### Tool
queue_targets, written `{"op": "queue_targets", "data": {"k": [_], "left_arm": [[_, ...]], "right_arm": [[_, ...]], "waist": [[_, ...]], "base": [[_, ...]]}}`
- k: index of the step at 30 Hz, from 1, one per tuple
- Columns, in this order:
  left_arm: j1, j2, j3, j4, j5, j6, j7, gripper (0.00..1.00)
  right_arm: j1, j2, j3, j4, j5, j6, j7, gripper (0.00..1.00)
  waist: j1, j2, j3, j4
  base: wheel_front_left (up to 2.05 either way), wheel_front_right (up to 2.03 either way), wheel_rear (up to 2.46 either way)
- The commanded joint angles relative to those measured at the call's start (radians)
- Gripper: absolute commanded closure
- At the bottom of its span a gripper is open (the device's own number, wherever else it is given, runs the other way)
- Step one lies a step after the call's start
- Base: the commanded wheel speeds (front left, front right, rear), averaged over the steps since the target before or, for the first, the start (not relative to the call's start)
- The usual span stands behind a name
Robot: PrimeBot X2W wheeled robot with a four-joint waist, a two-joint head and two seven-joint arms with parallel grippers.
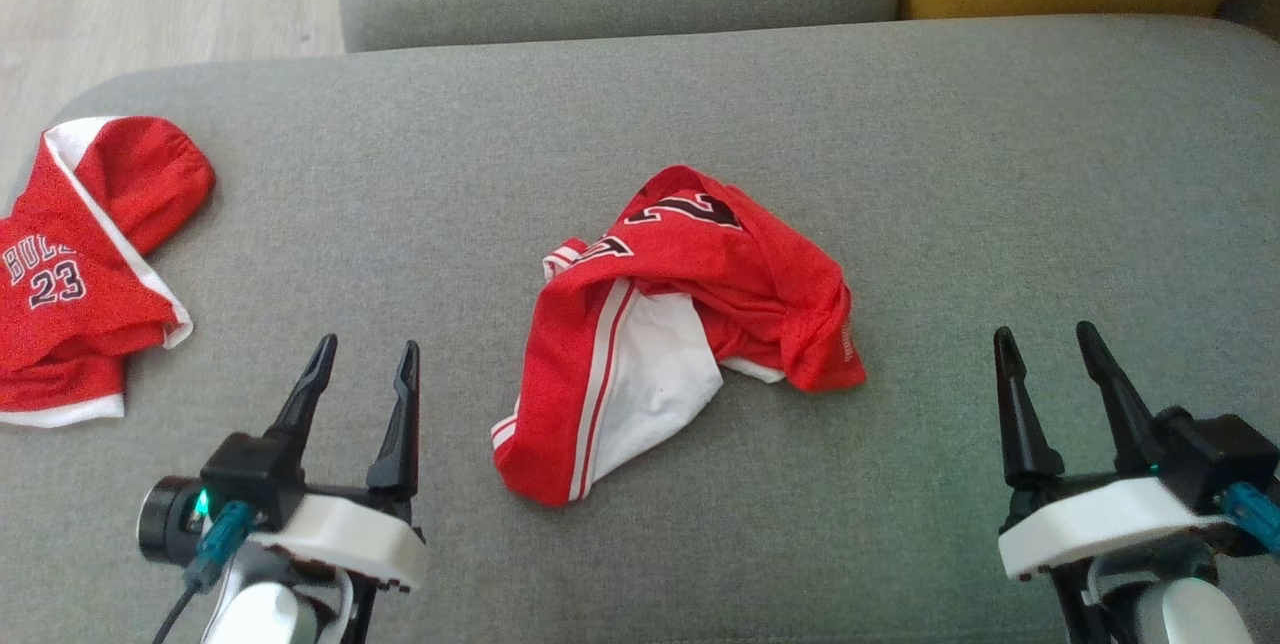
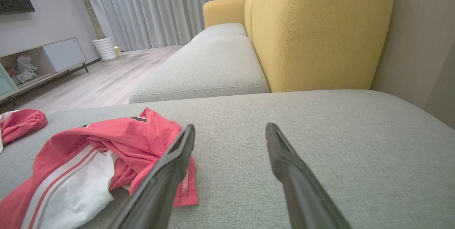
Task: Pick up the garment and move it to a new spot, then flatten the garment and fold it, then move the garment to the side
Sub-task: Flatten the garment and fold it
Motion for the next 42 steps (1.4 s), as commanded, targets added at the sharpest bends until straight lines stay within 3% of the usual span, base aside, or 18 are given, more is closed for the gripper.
{"op": "queue_targets", "data": {"k": [1, 23, 33, 39, 40, 41, 42], "left_arm": [[-0.034, 0.026, 0.038, -0.037, -0.004, 0.008, -0.002, 0.0], [-0.057, 0.033, 0.019, -0.052, 0.0, 0.026, -0.002, 0.0], [-0.134, 0.003, -0.013, -0.044, 0.013, 0.015, -0.006, 0.0], [-0.178, -0.022, -0.023, -0.031, 0.019, 0.006, -0.011, 0.0], [-0.183, -0.025, -0.024, -0.029, 0.021, 0.005, -0.012, 0.0], [-0.187, -0.027, -0.024, -0.028, 0.022, 0.004, -0.012, 0.0], [-0.19, -0.028, -0.023, -0.026, 0.023, 0.004, -0.013, 0.0]], "right_arm": [[-0.024, -0.004, 0.026, -0.04, 0.008, 0.008, 0.003, 0.0], [-0.044, -0.004, 0.052, -0.014, 0.012, 0.008, 0.004, 0.0], [-0.109, -0.004, 0.221, 0.123, -0.025, 0.008, 0.032, 0.0], [-0.158, -0.004, 0.229, 0.214, -0.094, 0.008, 0.019, 0.0], [-0.165, -0.004, 0.223, 0.221, -0.098, 0.008, 0.014, 0.64], [-0.171, -0.004, 0.22, 0.225, -0.099, 0.008, 0.01, 1.0], [-0.175, -0.004, 0.217, 0.225, -0.096, 0.008, 0.005, 1.0]], "waist": [[0.0, 0.0, 0.002, -0.001], [0.0, 0.0, 0.029, 0.021], [0.0, 0.0, 0.101, 0.089], [0.0, 0.0, 0.139, 0.12], [0.0, 0.0, 0.143, 0.122], [0.0, 0.0, 0.147, 0.122], [0.0, 0.0, 0.149, 0.122]], "base": [[0.0, 0.0, 0.0], [0.0, 0.0, 0.0], [0.0, 0.0, 0.0], [0.0, 0.0, 0.0], [0.0, 0.0, 0.0], [0.0, 0.0, 0.0], [0.0, 0.0, 0.0]]}}
